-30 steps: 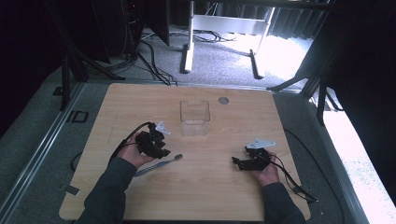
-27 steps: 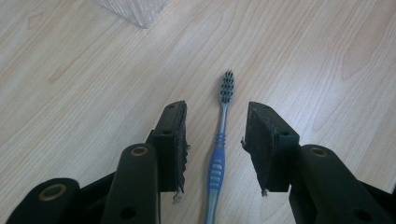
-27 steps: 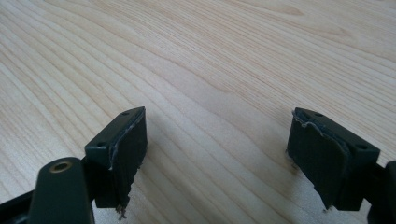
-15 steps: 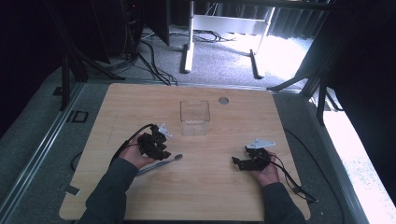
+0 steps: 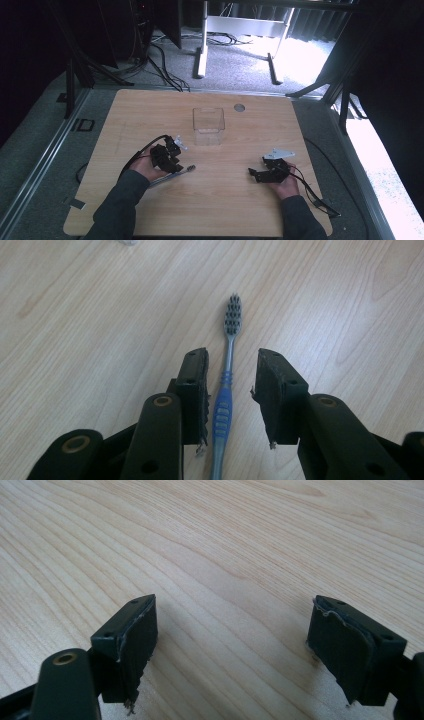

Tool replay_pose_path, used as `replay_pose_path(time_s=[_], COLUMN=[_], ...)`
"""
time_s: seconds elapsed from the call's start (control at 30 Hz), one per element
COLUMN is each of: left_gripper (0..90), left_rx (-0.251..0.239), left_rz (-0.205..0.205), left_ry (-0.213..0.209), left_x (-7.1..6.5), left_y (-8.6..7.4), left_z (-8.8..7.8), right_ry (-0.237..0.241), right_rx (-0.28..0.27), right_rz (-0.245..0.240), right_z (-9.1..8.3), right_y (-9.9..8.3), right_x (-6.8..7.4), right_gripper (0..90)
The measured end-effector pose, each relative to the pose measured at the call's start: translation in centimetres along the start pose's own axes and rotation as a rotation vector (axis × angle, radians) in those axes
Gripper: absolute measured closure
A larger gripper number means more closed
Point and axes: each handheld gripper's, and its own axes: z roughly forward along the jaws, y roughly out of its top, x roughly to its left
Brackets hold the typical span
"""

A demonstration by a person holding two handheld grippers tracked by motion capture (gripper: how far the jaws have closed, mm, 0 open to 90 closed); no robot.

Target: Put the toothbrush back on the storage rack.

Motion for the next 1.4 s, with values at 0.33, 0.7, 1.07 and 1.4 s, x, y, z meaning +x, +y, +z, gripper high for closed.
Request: replay_pose_path(time_s=[0.33,0.7,1.07,1.4], left_gripper=[66.1,67.1,67.7,68.5], left_rx=[0.04,0.101,0.124,0.16], left_rz=[0.009,0.019,0.02,0.038], left_ry=[-0.006,-0.023,-0.012,-0.006], left_x=[0.2,0.3,0.4,0.3], left_y=[0.2,0.1,0.1,0.2], left_z=[-0.1,0.6,0.9,1.1], right_ry=[0.0,0.0,0.0,0.0], right_rx=[0.0,0.0,0.0,0.0], right_rz=[0.0,0.0,0.0,0.0], right_z=[0.0,0.0,0.0,0.0], right_y=[0.0,0.0,0.0,0.0], right_x=[0.0,0.0,0.0,0.0], right_gripper=[19.6,19.6,19.6,19.6])
